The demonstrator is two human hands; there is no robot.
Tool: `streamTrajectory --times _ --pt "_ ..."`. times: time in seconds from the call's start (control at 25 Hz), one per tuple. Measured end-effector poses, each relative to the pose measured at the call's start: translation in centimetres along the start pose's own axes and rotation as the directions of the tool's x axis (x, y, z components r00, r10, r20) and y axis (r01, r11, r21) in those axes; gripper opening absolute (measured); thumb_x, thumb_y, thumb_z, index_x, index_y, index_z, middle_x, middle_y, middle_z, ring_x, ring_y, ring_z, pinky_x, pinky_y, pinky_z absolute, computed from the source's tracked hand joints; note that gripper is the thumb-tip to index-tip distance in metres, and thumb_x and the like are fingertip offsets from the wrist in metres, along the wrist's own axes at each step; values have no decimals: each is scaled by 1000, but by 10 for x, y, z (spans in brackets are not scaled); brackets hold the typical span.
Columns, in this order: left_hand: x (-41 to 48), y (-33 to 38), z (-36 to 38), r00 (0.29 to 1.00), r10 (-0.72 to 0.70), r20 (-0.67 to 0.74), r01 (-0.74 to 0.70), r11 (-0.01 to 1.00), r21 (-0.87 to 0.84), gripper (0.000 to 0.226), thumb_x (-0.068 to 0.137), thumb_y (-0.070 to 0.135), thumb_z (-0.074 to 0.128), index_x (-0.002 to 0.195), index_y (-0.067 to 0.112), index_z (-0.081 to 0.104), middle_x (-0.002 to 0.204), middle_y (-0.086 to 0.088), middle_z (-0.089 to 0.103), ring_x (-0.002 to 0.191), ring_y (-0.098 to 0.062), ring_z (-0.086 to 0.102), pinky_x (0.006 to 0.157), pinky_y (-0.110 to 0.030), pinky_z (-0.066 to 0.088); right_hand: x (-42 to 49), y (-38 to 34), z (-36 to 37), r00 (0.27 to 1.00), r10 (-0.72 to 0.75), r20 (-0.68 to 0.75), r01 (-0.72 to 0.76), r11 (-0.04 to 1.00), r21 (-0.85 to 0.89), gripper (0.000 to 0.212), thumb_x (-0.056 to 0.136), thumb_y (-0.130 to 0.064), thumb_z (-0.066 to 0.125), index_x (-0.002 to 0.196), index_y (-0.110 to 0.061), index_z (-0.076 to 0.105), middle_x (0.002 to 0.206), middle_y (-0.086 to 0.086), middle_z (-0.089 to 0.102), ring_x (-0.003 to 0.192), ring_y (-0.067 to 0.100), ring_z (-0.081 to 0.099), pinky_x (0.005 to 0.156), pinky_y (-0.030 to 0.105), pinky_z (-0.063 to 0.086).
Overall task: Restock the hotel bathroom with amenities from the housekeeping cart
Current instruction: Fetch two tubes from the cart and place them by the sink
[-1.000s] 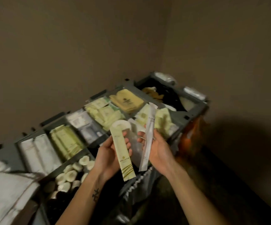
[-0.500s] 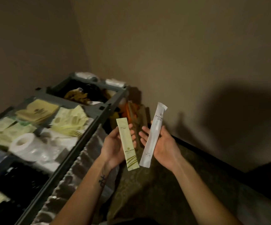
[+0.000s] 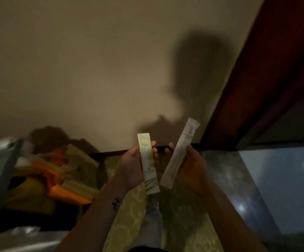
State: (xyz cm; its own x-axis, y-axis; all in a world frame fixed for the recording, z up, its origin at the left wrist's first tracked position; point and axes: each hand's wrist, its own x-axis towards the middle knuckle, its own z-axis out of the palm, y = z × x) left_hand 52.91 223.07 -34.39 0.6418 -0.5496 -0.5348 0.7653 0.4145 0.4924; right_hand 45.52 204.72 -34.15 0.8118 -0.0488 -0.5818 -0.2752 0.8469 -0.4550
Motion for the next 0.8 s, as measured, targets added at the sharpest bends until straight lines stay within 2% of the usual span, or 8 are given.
streamTrajectory --times 0.08,0.16,0.28,0.36,0.44,0.6,0.72,0.8 --pt "53 -10 39 993 -111 41 108 992 68 40 104 37 42 119 6 62 91 -9 65 81 -22 62 77 -36 49 7 -39 -34 994 -82 -68 87 994 72 32 104 -35 41 118 -16 63 108 11 76 106 27 66 98 46 46" --pt "98 -16 75 980 -185 79 176 978 114 39 103 36 42 118 6 61 92 -9 65 82 -23 62 78 -36 48 16 -75 -56 977 -170 -131 181 980 78 29 105 -34 42 115 -17 62 106 9 77 111 28 63 102 47 43" --pt "170 -25 130 934 -320 158 297 943 152 41 100 37 44 116 6 66 93 -10 64 85 -23 60 83 -36 46 36 -137 -89 931 -281 -233 300 953 52 37 105 -35 42 137 -19 52 117 5 75 116 26 65 96 46 49" --pt "219 -31 176 895 -397 202 356 910 213 41 97 37 45 115 7 67 92 -9 64 85 -22 59 82 -36 45 44 -183 -109 889 -325 -324 365 929 69 39 105 -35 42 139 -19 53 119 4 74 117 25 65 92 45 51" --pt "260 -43 223 855 -456 247 388 879 278 44 101 40 41 119 8 65 93 -8 63 84 -21 59 80 -35 47 41 -224 -121 860 -360 -362 416 905 87 34 106 -35 42 125 -19 64 112 5 77 116 27 64 92 45 51" --pt "317 -70 301 785 -546 293 404 810 426 50 104 44 35 122 10 66 93 -7 64 87 -20 57 83 -35 45 30 -283 -144 786 -433 -441 523 846 102 41 103 -35 45 89 -23 82 109 4 76 119 26 60 108 47 42" --pt "350 -100 346 741 -602 298 397 750 529 51 104 45 35 124 12 68 97 -6 66 90 -21 58 85 -37 46 20 -313 -172 738 -444 -508 589 792 162 38 103 -36 44 99 -20 79 112 4 77 120 26 60 100 45 47" --pt "375 -131 383 695 -649 308 400 706 585 50 104 45 36 125 13 68 98 -6 65 92 -21 57 86 -36 46 11 -340 -203 715 -442 -542 632 739 232 40 104 -34 45 96 -17 79 113 6 76 120 25 60 101 44 46"
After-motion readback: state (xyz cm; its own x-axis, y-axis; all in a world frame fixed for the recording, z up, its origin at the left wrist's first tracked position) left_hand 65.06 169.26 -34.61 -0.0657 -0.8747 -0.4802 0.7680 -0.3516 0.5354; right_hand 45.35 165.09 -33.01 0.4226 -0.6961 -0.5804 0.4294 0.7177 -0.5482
